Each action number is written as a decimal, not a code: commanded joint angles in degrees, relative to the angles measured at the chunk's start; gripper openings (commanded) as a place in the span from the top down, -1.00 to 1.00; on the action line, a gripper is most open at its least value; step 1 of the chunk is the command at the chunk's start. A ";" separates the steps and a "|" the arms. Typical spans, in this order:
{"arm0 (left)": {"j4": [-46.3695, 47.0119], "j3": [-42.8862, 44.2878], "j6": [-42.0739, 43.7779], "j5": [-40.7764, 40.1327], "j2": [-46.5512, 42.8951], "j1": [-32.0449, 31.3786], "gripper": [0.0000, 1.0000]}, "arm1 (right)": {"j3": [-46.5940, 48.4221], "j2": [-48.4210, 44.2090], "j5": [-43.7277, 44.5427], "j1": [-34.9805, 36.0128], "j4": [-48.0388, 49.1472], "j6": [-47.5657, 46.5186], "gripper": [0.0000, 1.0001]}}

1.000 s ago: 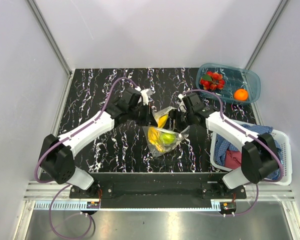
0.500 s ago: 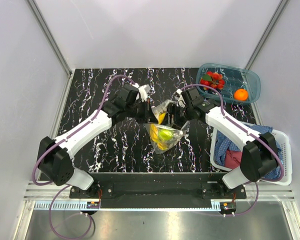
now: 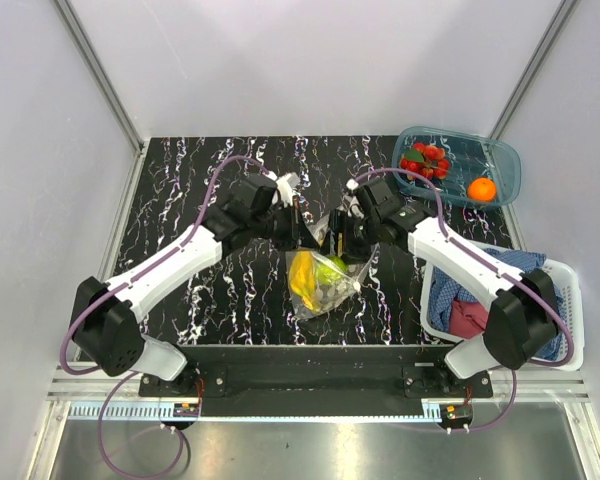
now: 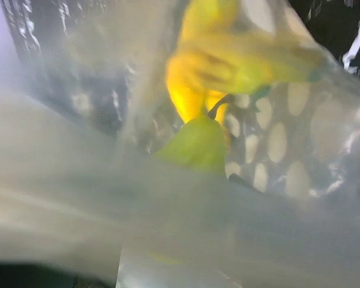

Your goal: Open the zip-top bag and remove the fake food

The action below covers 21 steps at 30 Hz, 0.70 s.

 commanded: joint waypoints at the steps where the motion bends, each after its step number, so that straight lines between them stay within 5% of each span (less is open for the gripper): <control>1: 2.32 -2.65 -1.24 2.37 -1.95 -2.46 1.00 | 7.36 -2.24 5.92 0.39 -0.55 1.33 0.99; 15: -6.64 0.24 2.45 -12.12 -3.53 -3.26 1.00 | 16.95 -7.94 13.65 0.30 -12.32 3.62 1.00; 21: -8.05 -1.34 5.25 -11.70 -5.02 0.08 1.00 | 24.94 -6.29 16.92 -3.55 -16.28 -0.95 1.00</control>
